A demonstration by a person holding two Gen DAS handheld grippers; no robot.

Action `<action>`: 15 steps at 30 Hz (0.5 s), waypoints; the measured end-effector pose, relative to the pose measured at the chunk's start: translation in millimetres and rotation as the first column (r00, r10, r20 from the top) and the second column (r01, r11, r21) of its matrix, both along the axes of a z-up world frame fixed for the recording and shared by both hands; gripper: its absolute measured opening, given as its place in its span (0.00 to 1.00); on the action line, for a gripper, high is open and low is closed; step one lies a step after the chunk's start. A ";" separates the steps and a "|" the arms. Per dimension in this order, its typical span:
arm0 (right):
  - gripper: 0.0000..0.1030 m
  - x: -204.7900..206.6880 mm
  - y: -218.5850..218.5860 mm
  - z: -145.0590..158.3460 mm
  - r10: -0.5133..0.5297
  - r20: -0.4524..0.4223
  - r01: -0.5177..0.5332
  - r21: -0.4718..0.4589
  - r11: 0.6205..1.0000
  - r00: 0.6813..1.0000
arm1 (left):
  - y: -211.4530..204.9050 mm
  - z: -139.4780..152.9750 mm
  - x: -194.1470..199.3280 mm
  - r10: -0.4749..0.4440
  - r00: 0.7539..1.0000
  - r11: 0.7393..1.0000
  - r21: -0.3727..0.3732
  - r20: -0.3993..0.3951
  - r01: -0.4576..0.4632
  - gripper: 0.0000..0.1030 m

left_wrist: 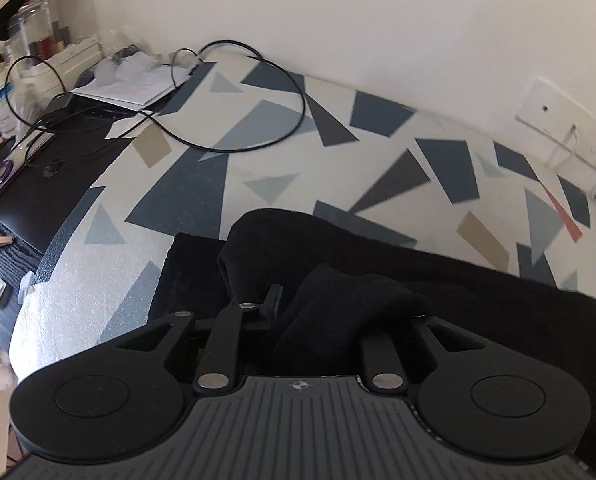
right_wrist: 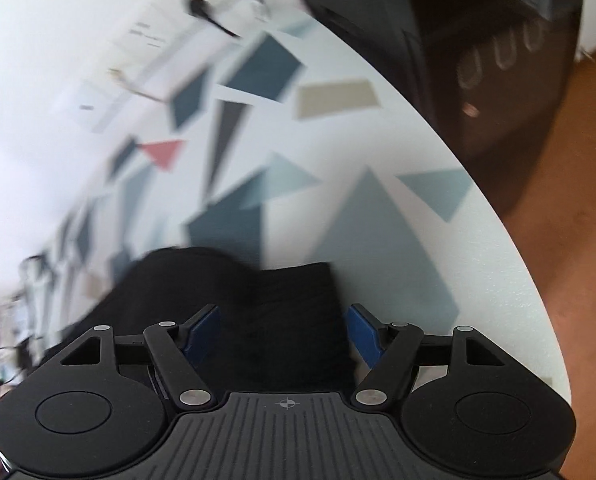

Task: Fold clothes
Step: 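Lay the black garment onto the patterned board with both tools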

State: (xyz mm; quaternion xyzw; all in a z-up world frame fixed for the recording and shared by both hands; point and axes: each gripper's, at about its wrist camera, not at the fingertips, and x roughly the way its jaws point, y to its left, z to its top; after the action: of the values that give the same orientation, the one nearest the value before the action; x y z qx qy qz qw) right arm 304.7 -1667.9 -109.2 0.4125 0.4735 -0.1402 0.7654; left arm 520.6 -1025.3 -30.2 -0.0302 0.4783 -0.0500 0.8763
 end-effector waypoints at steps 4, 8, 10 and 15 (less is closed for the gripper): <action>0.64 9.4 -2.7 -23.2 -0.042 0.001 0.042 0.064 0.997 0.999 | 8.6 12.0 -12.2 -0.113 0.992 0.992 -0.054 -0.052 0.110 0.50; 0.69 15.0 -3.0 -36.5 -0.114 -0.014 0.114 0.095 0.989 0.993 | 18.4 24.4 -26.6 -0.244 0.969 0.967 -0.089 -0.051 0.238 0.67; 0.73 15.0 -1.5 -36.7 -0.159 0.000 0.158 0.110 0.981 0.987 | 24.2 30.9 -28.8 -0.289 0.956 0.953 -0.109 -0.053 0.282 0.68; 0.51 21.1 12.4 -31.7 -0.166 -0.030 0.167 0.038 0.985 0.986 | 59.2 47.1 -17.7 -0.271 0.962 0.943 -0.208 -0.031 0.259 0.71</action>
State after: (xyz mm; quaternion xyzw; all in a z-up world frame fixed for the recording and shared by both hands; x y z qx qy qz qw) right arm 325.8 -1655.4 -141.0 0.4640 0.4503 -0.1999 0.7362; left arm 502.9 -966.2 16.9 -0.0560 0.4962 -0.2146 0.8394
